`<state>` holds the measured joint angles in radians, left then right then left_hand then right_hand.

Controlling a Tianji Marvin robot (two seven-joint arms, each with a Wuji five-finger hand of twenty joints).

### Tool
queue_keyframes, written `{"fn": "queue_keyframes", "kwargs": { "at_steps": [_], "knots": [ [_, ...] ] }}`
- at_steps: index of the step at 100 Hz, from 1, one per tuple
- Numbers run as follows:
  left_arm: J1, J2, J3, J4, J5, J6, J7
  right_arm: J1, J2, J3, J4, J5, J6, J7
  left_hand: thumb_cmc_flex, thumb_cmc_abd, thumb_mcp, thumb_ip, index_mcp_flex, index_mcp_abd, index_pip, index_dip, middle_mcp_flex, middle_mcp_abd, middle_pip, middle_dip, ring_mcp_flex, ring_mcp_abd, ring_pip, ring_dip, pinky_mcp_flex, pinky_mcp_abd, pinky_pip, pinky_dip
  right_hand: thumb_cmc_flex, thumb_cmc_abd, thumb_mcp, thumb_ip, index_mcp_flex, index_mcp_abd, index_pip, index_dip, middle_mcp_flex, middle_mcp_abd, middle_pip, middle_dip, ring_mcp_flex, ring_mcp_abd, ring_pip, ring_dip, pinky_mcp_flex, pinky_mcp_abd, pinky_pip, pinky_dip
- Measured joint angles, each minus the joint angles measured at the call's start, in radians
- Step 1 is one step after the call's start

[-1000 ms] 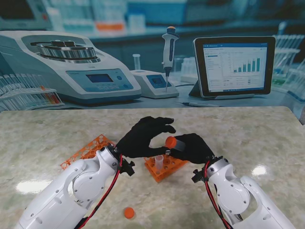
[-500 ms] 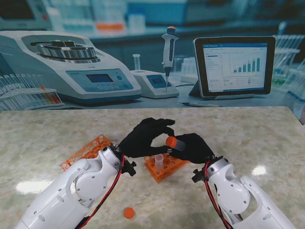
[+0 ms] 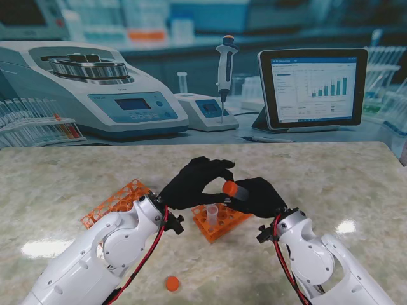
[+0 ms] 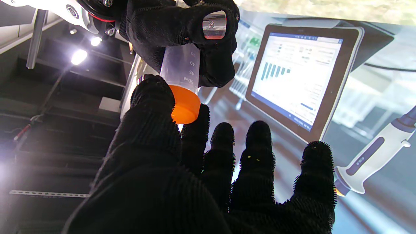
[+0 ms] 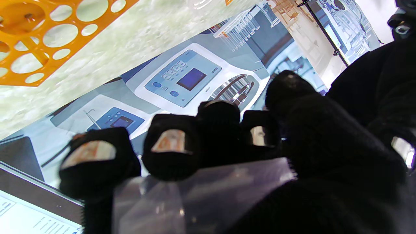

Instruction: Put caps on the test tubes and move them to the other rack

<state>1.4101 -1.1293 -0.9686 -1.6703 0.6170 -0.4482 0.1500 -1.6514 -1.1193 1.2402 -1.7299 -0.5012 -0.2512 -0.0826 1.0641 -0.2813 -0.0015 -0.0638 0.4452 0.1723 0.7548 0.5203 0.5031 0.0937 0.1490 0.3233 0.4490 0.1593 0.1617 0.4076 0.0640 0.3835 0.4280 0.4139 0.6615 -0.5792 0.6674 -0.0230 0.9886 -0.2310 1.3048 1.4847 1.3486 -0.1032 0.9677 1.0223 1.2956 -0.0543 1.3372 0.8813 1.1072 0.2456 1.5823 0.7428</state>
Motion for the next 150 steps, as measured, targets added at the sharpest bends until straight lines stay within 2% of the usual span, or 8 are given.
{"fn": "queue_keyframes", "kwargs": {
  "at_steps": [19,50,112,121,127,131,138,150],
  "knots": [
    [0.000,-0.003,0.005,0.005,0.024,-0.006,0.035,0.000,0.000,0.000,0.001,0.000,0.002,0.000,0.000,-0.055,0.087,-0.042,0.073,0.011,-0.094,-0.071,0.040,0.000,0.001,0.000,0.001,0.000,0.000,0.000,0.003,0.000,0.003,0.000,0.000,0.000,0.000,0.000,0.000,0.000,0.000,0.000,0.000,0.000,0.000,0.000,0.000,0.000,0.000,0.000,0.000,0.000,0.000,0.000],
    [-0.001,-0.004,0.008,0.008,0.045,-0.028,0.044,-0.002,0.001,0.002,0.001,0.000,0.002,0.001,0.000,-0.108,0.228,-0.053,0.154,0.032,-0.278,-0.112,0.051,0.000,0.003,-0.001,0.026,0.000,0.000,0.000,0.011,0.000,0.027,0.000,0.000,0.000,0.000,0.000,0.000,0.000,0.000,0.000,0.000,0.000,0.000,0.000,0.000,0.000,0.000,0.000,0.000,0.001,0.000,0.000],
    [0.005,0.001,-0.002,0.001,0.053,-0.061,0.011,-0.004,0.001,0.001,-0.001,-0.002,0.002,0.002,0.001,-0.137,0.395,-0.052,0.124,0.017,-0.350,-0.189,0.020,-0.014,-0.016,-0.029,-0.004,0.000,-0.021,-0.034,0.002,0.000,0.028,0.000,0.000,0.000,0.000,0.000,0.000,0.000,0.000,0.000,0.000,0.000,0.000,0.000,0.000,0.000,0.000,0.000,0.000,0.002,0.000,0.000],
    [0.011,0.003,-0.006,-0.004,0.057,-0.067,0.007,-0.003,0.001,0.000,-0.001,-0.001,0.002,0.003,0.004,-0.137,0.412,-0.052,0.114,-0.056,-0.368,-0.201,0.018,-0.025,-0.017,-0.046,-0.013,0.000,-0.023,-0.034,0.002,0.000,0.028,0.000,0.000,0.000,0.000,0.000,0.000,0.000,0.000,0.000,0.000,0.000,0.000,0.000,0.000,0.000,0.000,0.002,-0.001,0.002,0.000,0.000],
    [0.015,0.004,-0.009,-0.008,0.061,-0.072,0.004,-0.003,0.001,0.000,-0.002,-0.001,0.003,0.003,0.047,-0.121,0.451,-0.048,0.131,-0.294,-0.342,-0.209,0.009,-0.034,-0.024,-0.047,-0.016,0.000,-0.023,-0.034,0.001,0.000,0.028,0.000,0.000,0.000,0.000,0.000,0.000,0.000,-0.001,0.000,0.000,0.000,0.000,0.000,0.000,0.000,0.000,0.002,-0.001,0.002,0.000,0.000],
    [0.018,0.006,-0.009,-0.011,0.064,-0.076,0.001,-0.002,0.000,0.000,-0.003,-0.001,0.003,0.003,0.058,-0.114,0.480,-0.045,0.131,-0.361,-0.337,-0.201,0.009,-0.036,-0.024,-0.054,-0.020,0.000,-0.024,-0.034,0.001,0.000,0.028,0.000,0.000,0.000,0.000,0.000,0.000,0.000,-0.001,0.000,0.000,0.000,0.000,0.000,0.000,0.000,0.000,0.002,-0.001,0.002,0.000,0.000],
    [0.024,0.007,-0.011,-0.015,0.068,-0.080,-0.003,-0.001,0.000,0.000,-0.004,0.000,0.003,0.003,0.083,-0.107,0.504,-0.015,0.131,-0.402,-0.335,-0.201,0.009,-0.036,-0.024,-0.054,-0.020,0.000,-0.024,-0.035,0.001,0.000,0.028,0.000,0.000,0.000,0.000,0.000,0.000,0.000,-0.001,0.000,0.000,0.000,0.000,0.000,0.000,0.000,0.000,0.002,-0.001,0.002,0.000,0.000],
    [0.031,0.008,-0.019,-0.020,0.069,-0.084,-0.010,0.001,0.000,0.000,-0.005,0.001,0.003,0.004,0.093,-0.094,0.512,-0.015,0.131,-0.403,-0.333,-0.206,0.009,-0.036,-0.024,-0.054,-0.020,0.000,-0.024,-0.035,0.001,0.000,0.028,0.000,0.000,0.000,0.000,0.000,0.000,0.000,-0.001,0.000,0.000,0.000,0.000,0.000,0.000,0.000,0.000,0.002,-0.001,0.001,0.000,0.000]
  ]
}}
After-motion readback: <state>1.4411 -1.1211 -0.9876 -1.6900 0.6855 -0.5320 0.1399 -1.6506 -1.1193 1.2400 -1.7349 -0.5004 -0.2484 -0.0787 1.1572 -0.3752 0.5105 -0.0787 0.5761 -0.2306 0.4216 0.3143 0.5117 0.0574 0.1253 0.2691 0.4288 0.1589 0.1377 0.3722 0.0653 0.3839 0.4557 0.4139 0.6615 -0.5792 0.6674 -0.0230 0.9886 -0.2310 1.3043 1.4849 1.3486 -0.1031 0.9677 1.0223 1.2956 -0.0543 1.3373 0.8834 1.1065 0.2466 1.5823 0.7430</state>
